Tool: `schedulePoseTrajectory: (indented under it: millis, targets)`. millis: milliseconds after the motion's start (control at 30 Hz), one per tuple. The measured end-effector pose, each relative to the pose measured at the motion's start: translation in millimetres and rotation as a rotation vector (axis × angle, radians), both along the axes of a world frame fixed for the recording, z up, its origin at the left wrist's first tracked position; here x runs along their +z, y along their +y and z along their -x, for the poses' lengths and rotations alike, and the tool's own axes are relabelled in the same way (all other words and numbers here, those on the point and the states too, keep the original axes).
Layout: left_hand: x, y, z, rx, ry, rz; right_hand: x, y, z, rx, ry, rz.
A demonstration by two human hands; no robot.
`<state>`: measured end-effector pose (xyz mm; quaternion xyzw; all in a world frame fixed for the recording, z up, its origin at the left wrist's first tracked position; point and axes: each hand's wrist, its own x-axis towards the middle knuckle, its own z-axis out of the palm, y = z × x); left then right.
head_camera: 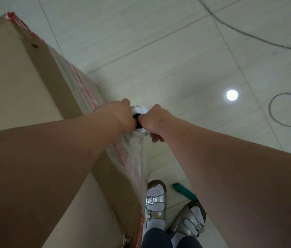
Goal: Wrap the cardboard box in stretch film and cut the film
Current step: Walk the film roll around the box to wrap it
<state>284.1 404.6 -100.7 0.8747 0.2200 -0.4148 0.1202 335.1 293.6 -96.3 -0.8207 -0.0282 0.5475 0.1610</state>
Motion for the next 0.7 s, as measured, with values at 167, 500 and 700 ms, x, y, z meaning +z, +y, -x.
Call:
schedulePoseTrajectory:
  millis: [167,500,700]
  targets:
    - [-2,10,-13,-0.178,0.003,-0.052,1,8,-9,0.297,-0.209,-0.123]
    - [8,33,-21,-0.293,-0.327,-0.057,3,37,-36,0.315,-0.164,-0.088]
    - [-4,51,-23,0.199,-0.05,0.044,-8,58,-53,0.471,-0.143,-0.128]
